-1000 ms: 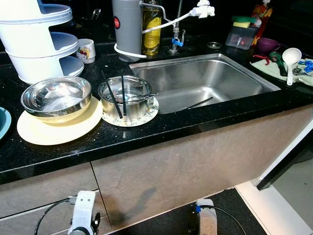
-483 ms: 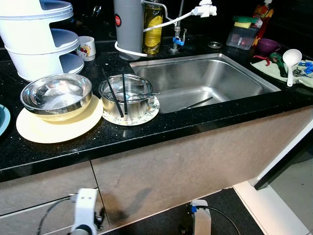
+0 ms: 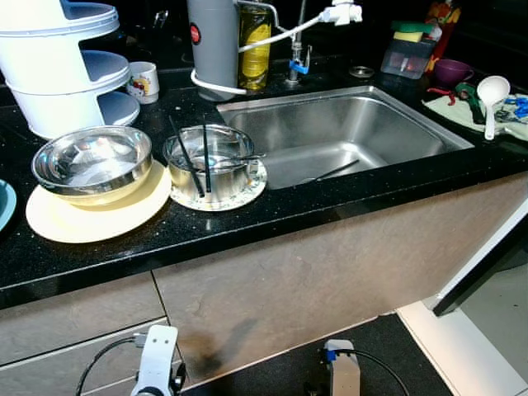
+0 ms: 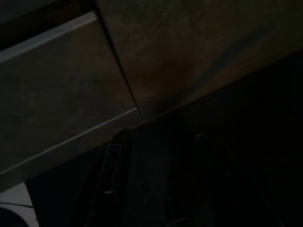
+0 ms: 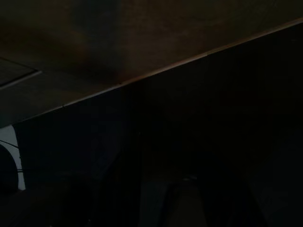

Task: Kitchen organization

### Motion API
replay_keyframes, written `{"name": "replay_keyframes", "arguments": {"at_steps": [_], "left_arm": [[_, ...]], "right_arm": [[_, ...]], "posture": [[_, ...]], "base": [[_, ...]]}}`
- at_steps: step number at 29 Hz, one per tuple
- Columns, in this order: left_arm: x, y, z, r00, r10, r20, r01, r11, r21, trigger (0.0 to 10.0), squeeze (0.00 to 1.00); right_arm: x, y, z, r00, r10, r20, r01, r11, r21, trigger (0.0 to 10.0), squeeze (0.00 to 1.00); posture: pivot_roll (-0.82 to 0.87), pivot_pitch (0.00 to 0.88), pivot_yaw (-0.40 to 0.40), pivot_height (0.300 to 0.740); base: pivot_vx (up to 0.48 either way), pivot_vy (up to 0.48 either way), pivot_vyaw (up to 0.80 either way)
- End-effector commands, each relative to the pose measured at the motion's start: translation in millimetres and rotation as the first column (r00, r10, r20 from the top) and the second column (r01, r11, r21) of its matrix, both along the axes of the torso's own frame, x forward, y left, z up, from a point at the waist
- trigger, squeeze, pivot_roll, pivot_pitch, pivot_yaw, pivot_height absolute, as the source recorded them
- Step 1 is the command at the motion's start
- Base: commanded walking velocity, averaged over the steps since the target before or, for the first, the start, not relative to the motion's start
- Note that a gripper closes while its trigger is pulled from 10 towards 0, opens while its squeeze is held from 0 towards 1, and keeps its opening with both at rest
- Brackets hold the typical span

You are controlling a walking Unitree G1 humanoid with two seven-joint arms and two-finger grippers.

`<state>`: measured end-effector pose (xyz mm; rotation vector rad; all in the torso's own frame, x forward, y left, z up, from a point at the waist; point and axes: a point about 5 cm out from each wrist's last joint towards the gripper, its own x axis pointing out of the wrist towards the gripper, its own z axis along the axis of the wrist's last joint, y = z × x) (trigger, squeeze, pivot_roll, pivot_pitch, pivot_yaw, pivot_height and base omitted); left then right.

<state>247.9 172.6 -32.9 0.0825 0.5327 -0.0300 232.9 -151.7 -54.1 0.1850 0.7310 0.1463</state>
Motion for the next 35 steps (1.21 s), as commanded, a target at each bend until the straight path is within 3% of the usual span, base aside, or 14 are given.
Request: {"name": "replay_keyframes", "arguments": {"at_steps": [1,6,8,14,18,23,25,35], "left_arm": [[-8.9,-0.1,-9,0.998,-0.005,-0.055,0.005,1.0,0.009,10.0,0.0],[-13.5,1.6,-14,0.995,-0.011,-0.094,0.015,0.999,0.049,10.0,0.0],[-15.6,2.1,-16,0.994,-0.012,-0.106,0.02,0.997,0.08,10.0,0.0],[-15.0,-0.8,-14,0.997,0.011,-0.07,-0.008,0.999,0.041,10.0,0.0],[-11.0,-7.5,-12,0.993,-0.095,-0.072,0.1,0.993,0.065,10.0,0.0],[-11.3,-5.5,-12,0.996,-0.051,-0.074,0.055,0.997,0.059,10.0,0.0],[-14.1,0.5,-15,0.995,0.033,-0.089,-0.03,0.999,0.036,10.0,0.0],[-10.6,4.7,-13,0.995,0.049,-0.091,-0.048,0.999,0.014,10.0,0.0]], "right_arm": [[-3.9,-1.8,-2,1.0,-0.006,-0.019,0.007,1.0,0.028,10.0,0.0],[-3.2,-2.6,-2,1.0,-0.007,-0.015,0.007,1.0,0.017,10.0,0.0],[0.5,-7.0,1,0.996,-0.083,0.012,0.083,0.996,-0.019,10.0,0.0],[0.2,-4.3,0,0.996,-0.091,0.003,0.091,0.995,-0.029,10.0,0.0],[2.0,-5.6,1,0.997,-0.076,0.005,0.076,0.997,-0.015,10.0,0.0],[3.3,-4.1,2,0.997,-0.076,0.006,0.076,0.997,-0.005,10.0,0.0],[5.4,-2.1,3,0.997,-0.077,0.01,0.077,0.997,0.003,10.0,0.0],[6.6,-2.0,3,0.997,-0.083,0.004,0.083,0.997,0.008,10.0,0.0]], "posture": [[-0.07,0.12,-0.017,0.74],[-0.08,0.104,-0.014,0.74],[-0.08,0.085,-0.019,0.74],[-0.09,0.072,-0.023,0.74],[-0.08,0.072,-0.036,0.74],[-0.08,0.073,-0.035,0.74],[-0.08,0.073,-0.024,0.74],[-0.09,0.082,-0.007,0.74]], "base": [[0.0,0.0,0.0],[0.0,0.0,0.0],[0.0,0.0,0.0],[0.0,0.0,0.0],[0.0,0.0,0.0],[0.0,0.0,0.0],[0.0,0.0,0.0],[0.0,0.0,0.0]]}}
